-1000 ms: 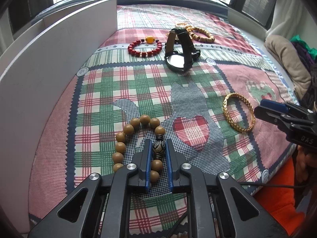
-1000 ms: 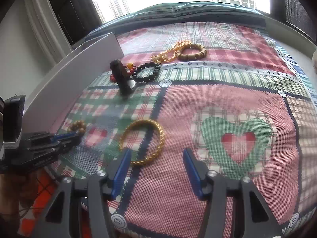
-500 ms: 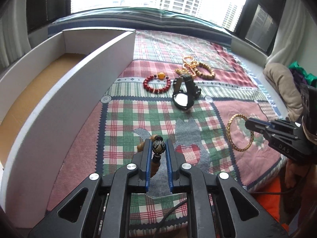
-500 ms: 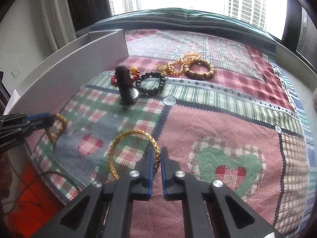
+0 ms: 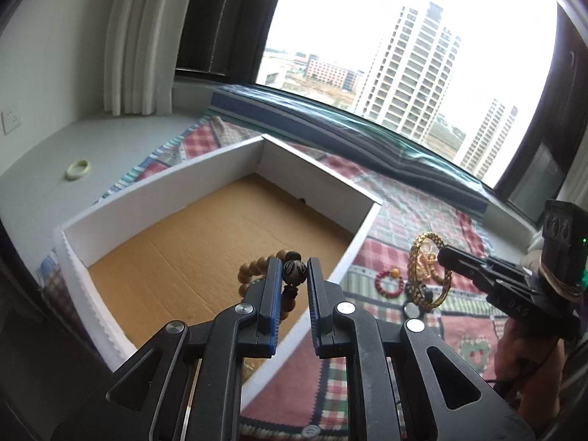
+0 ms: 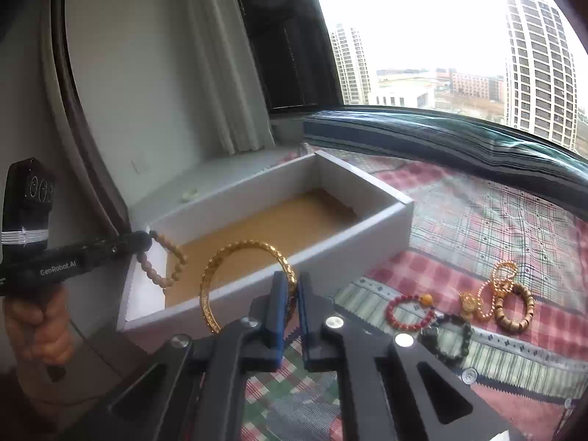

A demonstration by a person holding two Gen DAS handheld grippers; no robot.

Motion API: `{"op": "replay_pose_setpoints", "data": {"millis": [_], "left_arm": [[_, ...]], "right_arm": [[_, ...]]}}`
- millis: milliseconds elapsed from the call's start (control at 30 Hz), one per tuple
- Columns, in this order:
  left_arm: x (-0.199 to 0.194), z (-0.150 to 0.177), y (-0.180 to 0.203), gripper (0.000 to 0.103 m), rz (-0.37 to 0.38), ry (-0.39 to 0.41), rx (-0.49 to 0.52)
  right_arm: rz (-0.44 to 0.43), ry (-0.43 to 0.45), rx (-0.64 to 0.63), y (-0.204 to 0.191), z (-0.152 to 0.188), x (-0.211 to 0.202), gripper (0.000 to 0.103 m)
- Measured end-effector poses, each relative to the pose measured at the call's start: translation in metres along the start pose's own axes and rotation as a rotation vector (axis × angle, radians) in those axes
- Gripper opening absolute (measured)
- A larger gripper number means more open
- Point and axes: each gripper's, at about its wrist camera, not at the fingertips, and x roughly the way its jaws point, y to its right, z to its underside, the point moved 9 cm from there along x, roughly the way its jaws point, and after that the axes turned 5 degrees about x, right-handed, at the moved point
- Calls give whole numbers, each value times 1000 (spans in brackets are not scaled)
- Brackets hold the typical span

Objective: Organize jewelry
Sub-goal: 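Carry bead bracelet into box with left gripper while right gripper carries gold bangle, then move both tools back over the remaining jewelry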

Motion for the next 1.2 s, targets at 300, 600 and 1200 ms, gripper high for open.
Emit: {"op": "replay_pose_setpoints", "data": {"millis": [300,600,1200], "left_arm": [[69,26,-94,12,-168,-132,-145],[71,46,-116,67,-265,-129,-135],[66,89,86,86,60,-145,110]], "right_arm": [[-148,-219,-37,-86,-28,157,7],[-100,-418,24,-83,12,227,44],[399,-78,57,70,67,-16,79]]}}
